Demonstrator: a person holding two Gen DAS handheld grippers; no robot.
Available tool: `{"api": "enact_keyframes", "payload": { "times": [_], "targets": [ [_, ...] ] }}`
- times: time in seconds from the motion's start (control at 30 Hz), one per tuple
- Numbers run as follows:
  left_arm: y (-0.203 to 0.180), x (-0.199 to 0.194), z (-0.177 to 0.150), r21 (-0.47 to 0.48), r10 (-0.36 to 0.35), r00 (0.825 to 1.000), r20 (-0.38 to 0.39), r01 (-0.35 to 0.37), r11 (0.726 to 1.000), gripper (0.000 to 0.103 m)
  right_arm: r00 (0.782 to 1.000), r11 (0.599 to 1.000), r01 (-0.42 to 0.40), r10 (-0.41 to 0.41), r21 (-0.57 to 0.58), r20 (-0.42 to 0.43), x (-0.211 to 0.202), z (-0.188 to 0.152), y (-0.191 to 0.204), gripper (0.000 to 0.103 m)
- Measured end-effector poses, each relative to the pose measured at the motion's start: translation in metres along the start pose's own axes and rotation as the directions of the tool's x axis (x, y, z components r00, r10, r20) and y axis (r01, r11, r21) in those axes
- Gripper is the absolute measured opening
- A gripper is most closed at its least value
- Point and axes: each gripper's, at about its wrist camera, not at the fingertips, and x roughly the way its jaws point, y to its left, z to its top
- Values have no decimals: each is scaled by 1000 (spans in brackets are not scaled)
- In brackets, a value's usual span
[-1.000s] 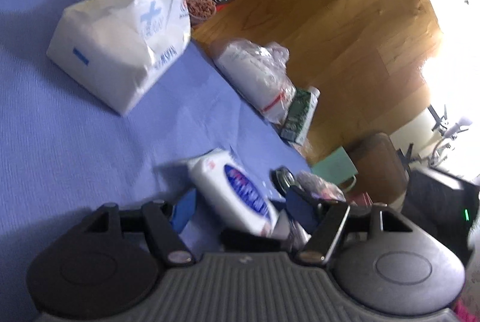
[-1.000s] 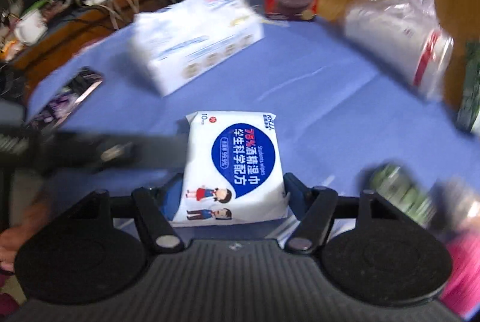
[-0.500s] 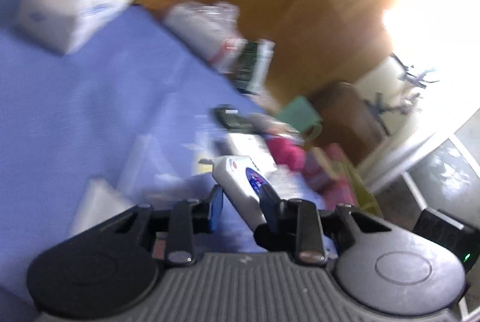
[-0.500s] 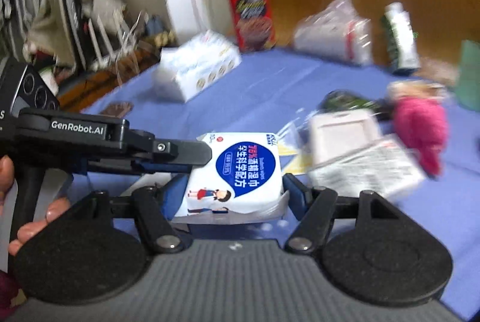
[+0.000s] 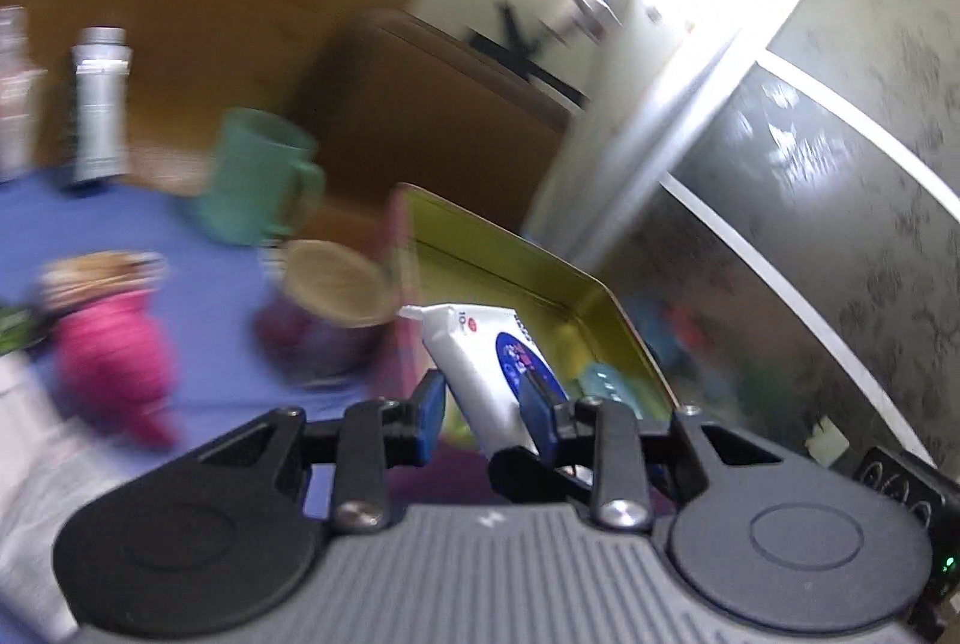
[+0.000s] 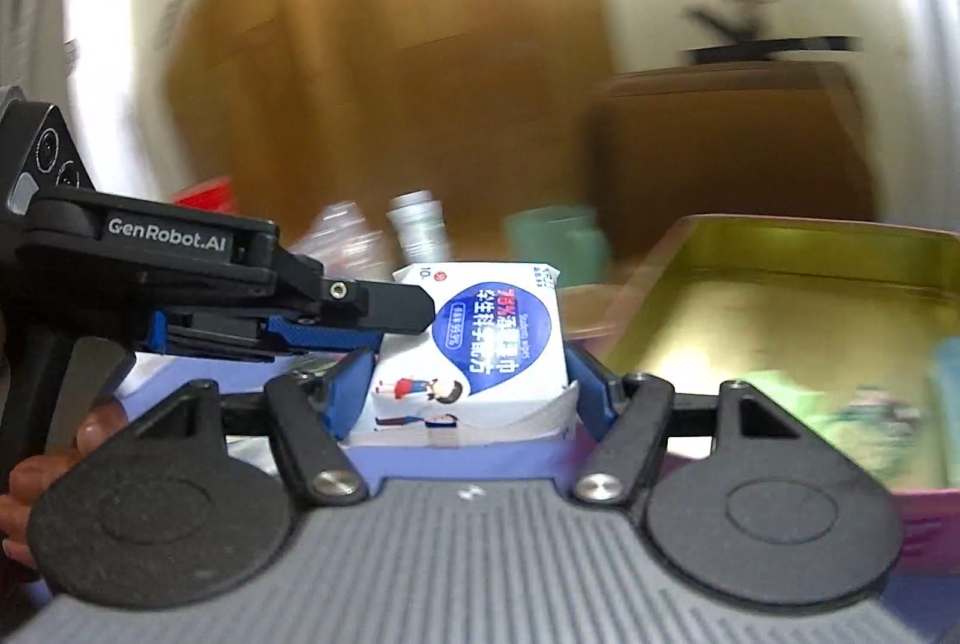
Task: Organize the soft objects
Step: 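Place the white wipes pack into the pink tin and release, then grasp the pink plush with both grippers together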
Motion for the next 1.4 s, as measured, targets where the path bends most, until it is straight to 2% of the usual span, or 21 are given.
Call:
{"api": "enact_keyframes", "payload": {
  "times": [0.13,0.23,0.37,0.43,0.5,0.63,0.77,0.83,0.87,0.93,1.03,1.1,1.2,1.23,1.37,1.4],
  "targets": [
    [-15,51,6,41,-15,998,-59,17,999,29,995,993,96,-96,65,2,0,4,-49,71],
    [-19,81,8,63,13,996,-83,-8,998,30,991,986,133,-131,100,-31,13,5,-74,71],
    [-11,101,7,56,50,995,-85,-45,997,35,983,980,172,-165,101,-76,38,6,-90,73],
    [-7,107,7,47,70,994,-80,-66,997,42,979,979,187,-178,84,-102,54,8,-98,77],
    [-5,105,7,49,71,995,-65,-68,996,44,972,974,213,-203,75,-119,64,8,-101,82],
    [-9,74,3,72,43,999,-1,-43,997,51,968,967,245,-239,76,-82,61,7,-95,84],
    [1,25,-3,44,-1,998,60,-1,999,51,968,964,248,-251,100,25,28,5,-84,80],
    [10,-1,-8,30,6,996,90,-9,1000,51,968,969,230,-237,90,79,17,5,-71,67],
    [18,-17,-12,20,18,994,111,-20,1000,51,970,974,215,-222,73,98,12,6,-63,64],
    [36,-46,-18,2,52,989,139,-53,999,51,979,986,164,-166,31,114,9,7,-44,51],
    [68,-86,-30,-29,178,968,175,-176,984,51,997,999,38,-36,-28,66,17,7,-11,39],
    [90,-107,-37,-52,269,945,185,-264,963,51,999,997,-43,44,-56,13,30,3,10,38],
    [119,-130,-45,-112,380,907,180,-365,924,52,994,991,-95,90,-90,-54,50,-6,38,37],
    [129,-136,-49,-137,397,901,173,-377,916,52,992,990,-107,100,-93,-75,58,-10,45,38],
    [150,-150,-57,-203,399,904,155,-366,908,52,987,989,-108,95,-98,-128,83,-17,62,42],
    [152,-149,-57,-212,395,906,150,-361,908,52,987,991,-96,83,-95,-140,92,-14,62,48]
  ]
}}
